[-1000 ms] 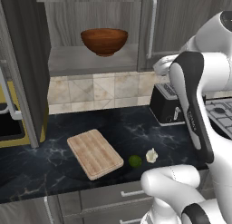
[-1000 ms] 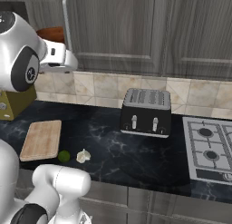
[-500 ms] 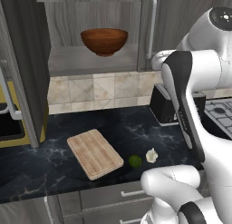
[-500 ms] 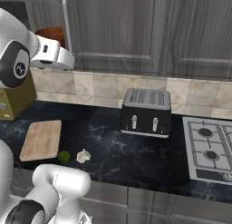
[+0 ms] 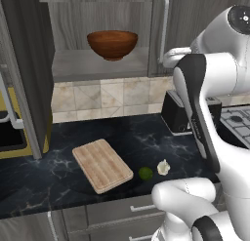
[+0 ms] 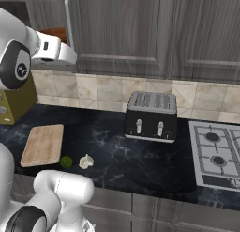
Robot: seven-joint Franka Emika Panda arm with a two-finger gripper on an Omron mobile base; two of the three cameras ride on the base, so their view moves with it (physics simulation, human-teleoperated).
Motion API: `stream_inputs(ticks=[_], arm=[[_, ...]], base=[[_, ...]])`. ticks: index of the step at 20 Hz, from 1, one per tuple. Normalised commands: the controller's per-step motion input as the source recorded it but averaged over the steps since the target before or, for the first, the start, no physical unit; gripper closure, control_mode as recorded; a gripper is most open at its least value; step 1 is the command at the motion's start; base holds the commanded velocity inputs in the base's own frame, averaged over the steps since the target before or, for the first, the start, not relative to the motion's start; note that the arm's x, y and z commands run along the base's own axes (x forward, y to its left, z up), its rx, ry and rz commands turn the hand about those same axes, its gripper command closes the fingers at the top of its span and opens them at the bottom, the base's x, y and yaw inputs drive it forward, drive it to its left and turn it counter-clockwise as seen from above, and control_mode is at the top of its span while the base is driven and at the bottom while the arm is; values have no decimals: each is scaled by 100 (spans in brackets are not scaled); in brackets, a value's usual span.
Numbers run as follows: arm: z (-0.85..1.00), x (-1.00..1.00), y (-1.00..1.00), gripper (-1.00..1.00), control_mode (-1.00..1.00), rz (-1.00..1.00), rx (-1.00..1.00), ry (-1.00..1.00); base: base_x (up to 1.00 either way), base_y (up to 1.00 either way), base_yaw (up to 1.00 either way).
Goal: Open the cabinet. Place the bowl and condiment on the counter. Then place the lime and garlic on the cutting board.
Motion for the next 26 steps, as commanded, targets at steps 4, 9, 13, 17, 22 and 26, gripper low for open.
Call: stream_inputs(ticks=[4,9,13,17,22,26], arm=[[4,16,0,-100,-100,0,0,-6],[0,26,3,-100,-100,2,0,0],[0,25,0,-100,-100,1,0,0],[0,23,0,-100,-100,1,0,0],[0,24,2,-100,-100,0,0,0],[0,14,0,-100,-100,0,0,0]], base=[[0,0,0],[0,0,0],[0,0,0],[0,0,0],[0,0,0],[0,0,0]])
